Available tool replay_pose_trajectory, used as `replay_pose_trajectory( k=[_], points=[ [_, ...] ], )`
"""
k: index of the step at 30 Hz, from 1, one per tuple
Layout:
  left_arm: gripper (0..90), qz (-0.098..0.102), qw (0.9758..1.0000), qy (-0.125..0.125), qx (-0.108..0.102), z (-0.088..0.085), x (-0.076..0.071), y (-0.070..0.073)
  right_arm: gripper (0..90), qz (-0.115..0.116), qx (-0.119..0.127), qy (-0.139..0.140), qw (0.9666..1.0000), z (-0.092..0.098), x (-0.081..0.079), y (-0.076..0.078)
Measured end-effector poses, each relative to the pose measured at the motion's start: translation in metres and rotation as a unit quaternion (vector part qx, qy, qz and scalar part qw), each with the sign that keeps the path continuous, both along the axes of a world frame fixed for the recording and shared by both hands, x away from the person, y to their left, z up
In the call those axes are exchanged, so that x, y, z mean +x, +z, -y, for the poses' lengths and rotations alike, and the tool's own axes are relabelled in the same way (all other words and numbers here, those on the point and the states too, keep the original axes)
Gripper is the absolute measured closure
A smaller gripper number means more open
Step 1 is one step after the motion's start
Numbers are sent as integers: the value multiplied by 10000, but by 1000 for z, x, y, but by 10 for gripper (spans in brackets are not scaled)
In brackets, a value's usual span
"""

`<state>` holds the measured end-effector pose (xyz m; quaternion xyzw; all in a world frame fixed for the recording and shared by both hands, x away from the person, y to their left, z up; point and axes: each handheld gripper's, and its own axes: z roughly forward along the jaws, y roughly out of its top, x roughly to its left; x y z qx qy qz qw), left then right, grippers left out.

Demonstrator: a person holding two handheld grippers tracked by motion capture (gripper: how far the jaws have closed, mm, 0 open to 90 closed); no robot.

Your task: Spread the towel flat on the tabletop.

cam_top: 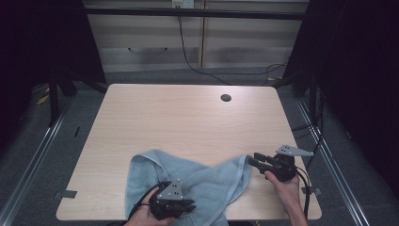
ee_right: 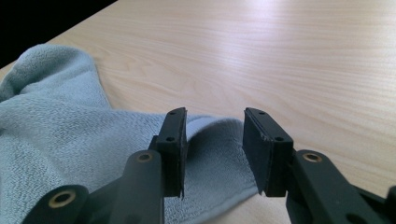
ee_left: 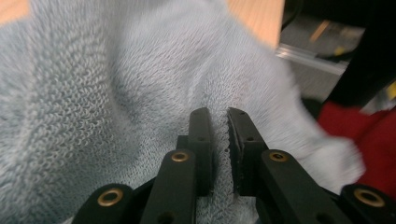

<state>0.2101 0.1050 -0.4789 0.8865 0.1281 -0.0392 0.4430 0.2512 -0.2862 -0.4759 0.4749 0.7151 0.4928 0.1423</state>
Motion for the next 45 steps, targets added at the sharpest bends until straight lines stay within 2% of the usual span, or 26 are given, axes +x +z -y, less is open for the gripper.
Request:
replay_pose_trajectory(
  k=[3, 5, 7, 9, 10, 11, 12, 15, 19, 20, 21, 22, 23, 25, 28, 29, 31, 33, 34, 35, 36, 40, 41, 43, 45],
  points=[
    [807, -19, 9990, 125, -430, -11, 5, 19, 599, 33, 17, 20, 10000, 0, 0, 2],
    [806, -62, 9971, 245, -714, -19, 12, 30, 599, 55, 34, 33, 10000, -1, 0, 3],
    [798, -32, 9955, 288, -903, -29, 20, 41, 596, 85, 54, 50, 9999, -3, -1, 5],
    [798, -120, 9940, 379, -1020, -35, 25, 45, 595, 105, 53, 78, 9999, -5, -1, 7],
    [798, -117, 9936, 426, -1043, -38, 27, 46, 594, 114, 39, 82, 9999, -5, -1, 7],
    [803, -12, 9932, 521, -1037, -39, 27, 47, 592, 109, 50, 88, 9999, -7, 0, 7],
    [803, -39, 9932, 527, -1040, -41, 29, 46, 592, 109, 50, 88, 9999, -7, 0, 7],
    [777, -305, 9927, 417, -1093, -41, 34, 43, 584, 90, 14, 119, 9999, -8, 1, 6],
    [776, -259, 9930, 393, -1086, -40, 34, 43, 581, 92, 43, 125, 9999, -8, 0, 7],
    [800, -186, 9932, 436, -1062, -39, 34, 43, 580, 87, 44, 125, 9999, -8, 0, 7],
    [825, -195, 9936, 458, -1016, -39, 35, 43, 579, 89, 35, 123, 9999, -8, 0, 7],
    [826, -308, 9930, 478, -1039, -39, 37, 42, 579, 83, 31, 124, 9999, -8, 0, 7],
    [831, -341, 9924, 506, -1066, -40, 39, 42, 577, 81, 19, 127, 9999, -8, 0, 6],
    [848, -300, 9918, 654, -1055, -42, 42, 44, 572, 54, 4, 111, 9999, -8, -1, 6],
    [852, -251, 9877, 980, -1193, -52, 52, 48, 550, 11, -79, 86, 9999, -6, 0, 3],
    [852, -248, 9847, 1130, -1304, -60, 59, 50, 537, -11, -134, 56, 9999, -5, 0, 2],
    [852, -349, 9767, 1484, -1509, -75, 74, 51, 520, -93, -156, 38, 9998, -4, 2, -1],
    [852, -334, 9732, 1765, -1434, -88, 87, 47, 500, -143, -216, 43, 9997, -5, 6, -5],
    [852, -395, 9716, 1882, -1379, -94, 93, 43, 492, -195, -253, 56, 9995, -6, 9, -7],
    [852, -460, 9703, 1982, -1308, -100, 99, 39, 489, -261, -290, 97, 9992, -8, 11, -10],
    [851, -441, 9691, 2120, -1183, -105, 104, 34, 480, -317, -373, 124, 9987, -11, 14, -12],
    [846, -754, 9620, 2421, -1015, -120, 122, 16, 460, -478, -585, 252, 9968, -24, 29, -20],
    [842, -833, 9599, 2494, -974, -123, 125, 12, 461, -488, -579, 286, 9967, -27, 33, -20],
    [826, -855, 9542, 2712, -927, -128, 129, 5, 459, -455, -559, 275, 9970, -33, 41, -19],
    [801, -935, 9483, 2869, -983, -134, 132, 1, 462, -463, -601, 307, 9966, -39, 49, -17]
  ],
)
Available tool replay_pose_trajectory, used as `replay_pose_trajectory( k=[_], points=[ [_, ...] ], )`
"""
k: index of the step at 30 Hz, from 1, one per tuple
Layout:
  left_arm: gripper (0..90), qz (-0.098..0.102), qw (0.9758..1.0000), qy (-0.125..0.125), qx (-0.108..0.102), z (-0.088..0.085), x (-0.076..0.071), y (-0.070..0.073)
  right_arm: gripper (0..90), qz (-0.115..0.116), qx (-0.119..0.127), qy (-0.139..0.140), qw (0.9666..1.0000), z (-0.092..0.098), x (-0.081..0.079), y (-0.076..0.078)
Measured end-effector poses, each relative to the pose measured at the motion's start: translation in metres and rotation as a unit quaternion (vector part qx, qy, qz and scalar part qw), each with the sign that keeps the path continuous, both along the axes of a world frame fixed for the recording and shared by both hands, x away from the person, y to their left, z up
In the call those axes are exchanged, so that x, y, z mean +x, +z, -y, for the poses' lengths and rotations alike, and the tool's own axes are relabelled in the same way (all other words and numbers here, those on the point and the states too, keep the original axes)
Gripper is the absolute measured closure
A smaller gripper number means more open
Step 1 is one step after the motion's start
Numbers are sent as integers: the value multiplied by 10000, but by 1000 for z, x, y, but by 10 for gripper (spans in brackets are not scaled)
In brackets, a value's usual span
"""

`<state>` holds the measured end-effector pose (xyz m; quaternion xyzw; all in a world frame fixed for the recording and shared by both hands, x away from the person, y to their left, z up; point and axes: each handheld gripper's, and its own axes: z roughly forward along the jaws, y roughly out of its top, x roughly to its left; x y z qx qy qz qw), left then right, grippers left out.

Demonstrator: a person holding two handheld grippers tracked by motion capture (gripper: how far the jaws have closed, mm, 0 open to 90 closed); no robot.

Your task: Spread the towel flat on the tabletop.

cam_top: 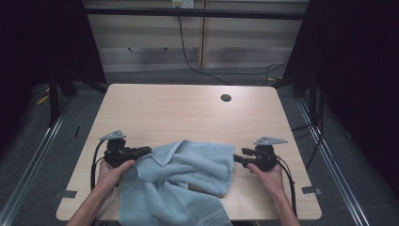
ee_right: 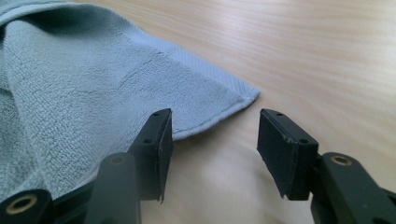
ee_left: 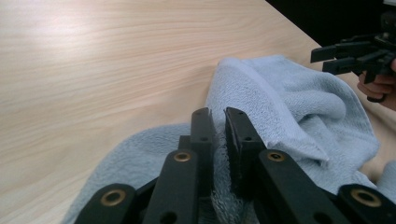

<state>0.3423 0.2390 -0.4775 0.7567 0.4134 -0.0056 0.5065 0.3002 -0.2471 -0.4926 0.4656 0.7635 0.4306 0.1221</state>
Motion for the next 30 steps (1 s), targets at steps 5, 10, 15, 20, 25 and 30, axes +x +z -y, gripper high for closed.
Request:
replay_pose_trajectory(
  k=[5, 10, 15, 20, 25, 30],
  points=[
    [681, 279, 9992, 178, -214, -10, -1, 8, 486, 89, 121, -33, 9999, -9, 21, 2],
    [552, 398, 9990, -192, -68, 0, 0, 16, 487, -58, 66, -42, 10000, -15, 40, -5],
    [387, 456, 9964, -675, 216, 15, -4, 10, 479, -187, -143, -67, 9997, -22, 50, -12],
    [391, 494, 9935, -853, 575, 21, -7, 7, 493, -173, -277, -55, 9995, -27, 51, -17],
    [749, 598, 9890, -823, 1072, 24, -13, -1, 702, -13, -516, 163, 9985, -37, 43, -17],
    [874, 524, 9900, -840, 1003, 16, -17, -4, 869, -52, -549, 272, 9981, -39, 31, -16]
  ],
)
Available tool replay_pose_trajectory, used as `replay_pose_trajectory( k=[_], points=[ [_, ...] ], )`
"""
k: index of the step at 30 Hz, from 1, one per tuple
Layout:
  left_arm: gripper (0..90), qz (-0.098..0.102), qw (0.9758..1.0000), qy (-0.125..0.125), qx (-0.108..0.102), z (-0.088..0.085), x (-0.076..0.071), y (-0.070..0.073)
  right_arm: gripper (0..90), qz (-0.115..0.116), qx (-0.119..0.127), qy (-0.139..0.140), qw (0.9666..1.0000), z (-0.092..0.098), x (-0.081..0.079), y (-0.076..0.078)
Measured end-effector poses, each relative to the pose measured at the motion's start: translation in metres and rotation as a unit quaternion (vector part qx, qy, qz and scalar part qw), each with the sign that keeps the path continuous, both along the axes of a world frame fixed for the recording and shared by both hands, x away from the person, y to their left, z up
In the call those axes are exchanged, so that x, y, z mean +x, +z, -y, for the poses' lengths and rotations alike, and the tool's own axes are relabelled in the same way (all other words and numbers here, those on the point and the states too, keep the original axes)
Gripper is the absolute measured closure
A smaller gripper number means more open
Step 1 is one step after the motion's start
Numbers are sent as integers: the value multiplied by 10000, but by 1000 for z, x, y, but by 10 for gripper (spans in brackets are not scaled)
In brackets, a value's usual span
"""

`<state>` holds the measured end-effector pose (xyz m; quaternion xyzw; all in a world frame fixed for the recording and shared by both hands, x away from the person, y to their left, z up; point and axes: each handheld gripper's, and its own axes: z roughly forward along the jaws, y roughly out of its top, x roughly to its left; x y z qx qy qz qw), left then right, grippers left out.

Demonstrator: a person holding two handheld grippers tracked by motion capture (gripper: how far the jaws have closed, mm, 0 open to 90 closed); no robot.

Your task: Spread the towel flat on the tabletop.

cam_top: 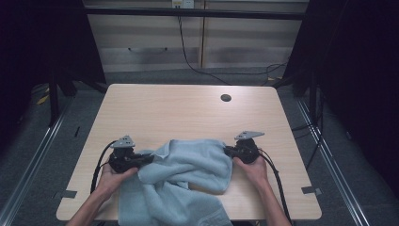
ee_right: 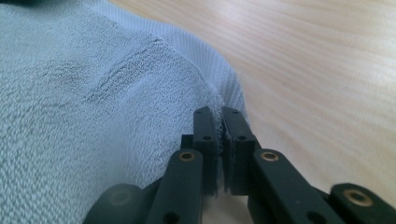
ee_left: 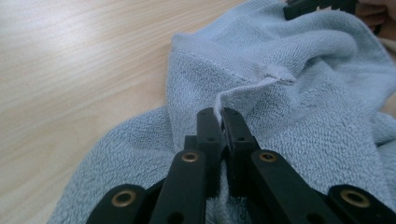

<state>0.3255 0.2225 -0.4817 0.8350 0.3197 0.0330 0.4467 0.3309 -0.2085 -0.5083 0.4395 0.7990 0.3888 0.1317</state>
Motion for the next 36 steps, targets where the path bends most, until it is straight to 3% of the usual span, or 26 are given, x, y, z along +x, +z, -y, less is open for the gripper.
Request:
replay_pose_trajectory(
  k=[3, 5, 7, 13, 15, 17, 19, 20, 21, 22, 23, 25, 27, 29, 33, 36],
  points=[
    [877, -16, 9997, -84, 234, -1, -9, -9, 875, -60, -44, 128, 9999, 2, -14, 2],
    [877, -153, 9998, -80, 51, -2, -14, -12, 876, -94, -62, 199, 9997, 4, -25, 3],
    [878, -121, 9997, -180, 118, 3, -19, -12, 876, -146, -153, 263, 9994, 9, -40, 5],
    [879, -283, 9973, -676, -31, 27, -45, -16, 876, -237, -49, 220, 9995, 29, -84, 7],
    [878, -327, 9952, -927, -20, 37, -58, -16, 876, -286, -12, 128, 9995, 37, -100, 7],
    [878, -369, 9915, -1246, -36, 49, -74, -15, 876, -298, 4, 105, 9995, 44, -117, 8],
    [878, -446, 9889, -1419, -60, 55, -85, -15, 876, -322, 55, 81, 9994, 49, -129, 9],
    [878, -359, 9879, -1510, -58, 58, -91, -10, 876, -293, 44, 67, 9995, 51, -136, 10],
    [878, -286, 9878, -1526, -133, 58, -92, -6, 876, -205, 111, 3, 9997, 53, -141, 13],
    [878, -294, 9875, -1511, -332, 56, -90, 0, 876, 31, 318, -72, 9995, 58, -143, 22],
    [878, -263, 9881, -1437, -484, 53, -86, 6, 876, 31, 318, -72, 9995, 58, -143, 22],
    [878, -64, 9903, -1196, -706, 44, -76, 20, 877, 335, 510, -197, 9979, 61, -139, 36],
    [879, 70, 9904, -979, -973, 35, -64, 35, 877, 654, 656, -283, 9953, 63, -132, 53],
    [879, 308, 9903, -818, -1081, 29, -54, 51, 877, 1003, 780, -332, 9913, 63, -122, 73],
    [879, 731, 9865, -527, -1369, 15, -34, 92, 877, 1637, 948, -319, 9814, 59, -100, 121],
    [878, 1049, 9826, -258, -1513, 6, -14, 124, 877, 1990, 1024, -335, 9741, 58, -82, 151]
  ],
)
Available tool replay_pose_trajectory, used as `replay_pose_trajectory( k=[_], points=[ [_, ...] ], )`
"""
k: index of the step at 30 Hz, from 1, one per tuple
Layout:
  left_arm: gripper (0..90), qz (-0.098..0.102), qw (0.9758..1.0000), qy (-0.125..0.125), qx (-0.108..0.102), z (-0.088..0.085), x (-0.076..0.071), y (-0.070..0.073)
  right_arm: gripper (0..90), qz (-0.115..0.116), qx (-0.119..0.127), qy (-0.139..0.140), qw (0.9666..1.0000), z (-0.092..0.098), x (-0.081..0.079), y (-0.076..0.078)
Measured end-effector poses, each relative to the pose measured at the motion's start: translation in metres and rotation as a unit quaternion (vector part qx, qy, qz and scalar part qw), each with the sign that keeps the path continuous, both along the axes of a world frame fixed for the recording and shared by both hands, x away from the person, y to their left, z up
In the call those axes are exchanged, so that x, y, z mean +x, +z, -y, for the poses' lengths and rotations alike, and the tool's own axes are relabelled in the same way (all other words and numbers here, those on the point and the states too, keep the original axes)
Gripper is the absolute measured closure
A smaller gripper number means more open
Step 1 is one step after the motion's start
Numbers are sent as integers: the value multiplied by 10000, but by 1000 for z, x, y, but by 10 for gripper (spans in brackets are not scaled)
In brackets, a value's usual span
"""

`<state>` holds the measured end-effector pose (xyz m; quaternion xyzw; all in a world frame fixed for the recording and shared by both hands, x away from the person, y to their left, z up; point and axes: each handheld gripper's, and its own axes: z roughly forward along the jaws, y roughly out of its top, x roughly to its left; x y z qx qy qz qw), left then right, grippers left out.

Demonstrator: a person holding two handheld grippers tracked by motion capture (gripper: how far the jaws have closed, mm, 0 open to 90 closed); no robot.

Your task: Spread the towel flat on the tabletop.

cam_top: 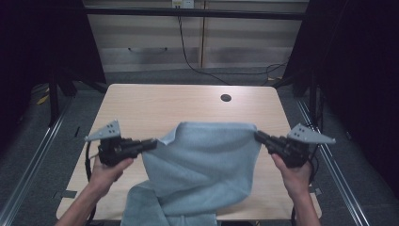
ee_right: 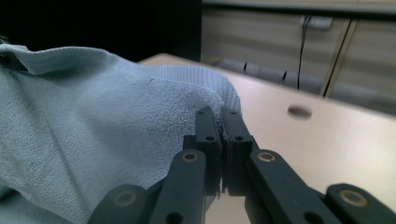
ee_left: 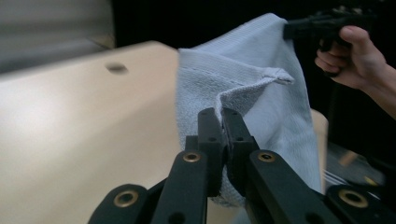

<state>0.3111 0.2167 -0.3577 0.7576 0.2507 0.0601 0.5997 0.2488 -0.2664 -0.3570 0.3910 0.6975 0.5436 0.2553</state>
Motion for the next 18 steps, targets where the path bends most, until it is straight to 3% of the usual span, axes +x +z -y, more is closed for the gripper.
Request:
replay_pose_trajectory(
  k=[5, 8, 9, 11, 14, 15, 16, 17, 18],
  points=[
    [878, 220, 9975, 664, -107, -15, 42, 28, 877, 250, 153, -66, 9995, -2, 35, 32],
    [878, 146, 9951, 967, -159, -20, 70, 31, 877, 277, 245, -100, 9993, -6, 64, 40],
    [878, 9, 9942, 1058, -210, -22, 80, 29, 876, 259, 256, -118, 9993, -9, 76, 41],
    [878, 32, 9906, 1357, -151, -25, 97, 26, 876, 203, 193, -186, 9994, -15, 99, 43],
    [858, -212, 9867, 1589, -251, -30, 120, 20, 872, 98, 70, -333, 9994, -26, 131, 44],
    [832, -294, 9839, 1754, -165, -31, 127, 15, 861, 41, 41, -396, 9992, -29, 140, 42],
    [807, -379, 9791, 2000, -13, -34, 133, 9, 819, -68, -7, -453, 9989, -32, 148, 39],
    [732, -561, 9756, 2118, 133, -37, 138, 2, 738, -204, -60, -517, 9984, -34, 154, 34],
    [674, -690, 9733, 2186, 136, -42, 139, -5, 697, -333, -113, -569, 9978, -36, 158, 28]
  ],
)
